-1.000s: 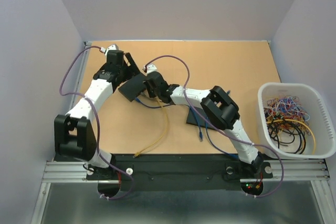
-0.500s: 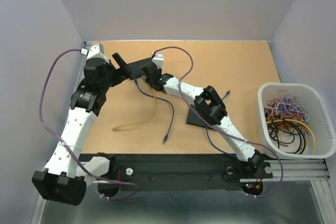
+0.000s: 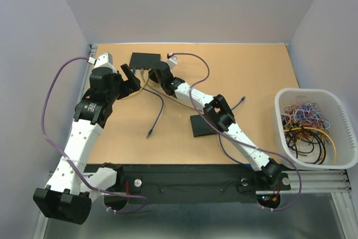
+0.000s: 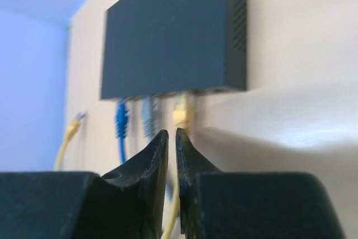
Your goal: Insert the plug into the switch port
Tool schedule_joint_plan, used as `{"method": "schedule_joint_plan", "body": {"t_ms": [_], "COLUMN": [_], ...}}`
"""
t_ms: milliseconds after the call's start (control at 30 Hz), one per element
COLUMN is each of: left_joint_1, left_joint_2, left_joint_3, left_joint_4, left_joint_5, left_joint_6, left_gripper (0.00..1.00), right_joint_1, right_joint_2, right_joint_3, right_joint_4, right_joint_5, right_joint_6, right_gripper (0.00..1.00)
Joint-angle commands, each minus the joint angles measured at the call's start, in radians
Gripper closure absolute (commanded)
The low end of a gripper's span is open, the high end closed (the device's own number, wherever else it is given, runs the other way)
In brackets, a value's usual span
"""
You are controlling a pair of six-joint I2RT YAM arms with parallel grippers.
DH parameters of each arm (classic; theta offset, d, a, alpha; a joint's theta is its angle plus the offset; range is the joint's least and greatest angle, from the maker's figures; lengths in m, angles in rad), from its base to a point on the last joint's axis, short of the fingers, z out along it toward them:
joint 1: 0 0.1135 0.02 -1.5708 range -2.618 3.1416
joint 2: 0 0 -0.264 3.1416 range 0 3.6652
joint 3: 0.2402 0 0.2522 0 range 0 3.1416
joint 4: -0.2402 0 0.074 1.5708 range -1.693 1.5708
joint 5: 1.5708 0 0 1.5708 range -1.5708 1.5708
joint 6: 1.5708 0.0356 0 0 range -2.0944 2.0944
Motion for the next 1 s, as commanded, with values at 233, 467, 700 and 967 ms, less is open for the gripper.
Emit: {"method": "schedule_joint_plan", "body": {"t_ms": [233,467,700,967], "left_joint_1": [-0.005,-0.005,-0.012,-0.270], "left_joint_2": [-0.024,-0.047,-0.051,0.041], "left_joint_3": [-0.022,-0.057,-0.160,-0.306], "left_joint_4": [0.014,0.029,0.104,0.255], "left_joint_5": [-0.061,-0.041,0.074,0.053], "left_joint_6": [0.033,0.030,-0.001,-0.123], "left_gripper": [0.04,0.05,0.05,0.10], "right_joint_1": [0.025,0.004,-0.002,-0.001], "right_joint_2": [-0.116,-0.459,-0.858,-1.419], "right_joint_3": [-0.195,-0.531,-1.025,-1.636], "right_joint_4": [0.370,0.392,0.346,0.119], "right_joint_5": [-0.298,-0.213,0.012,0.227], "right_joint_6": [-0.151,-0.407,-0.507,-0.251], "right_gripper": [0.64,0.37,0.22,0.23]}}
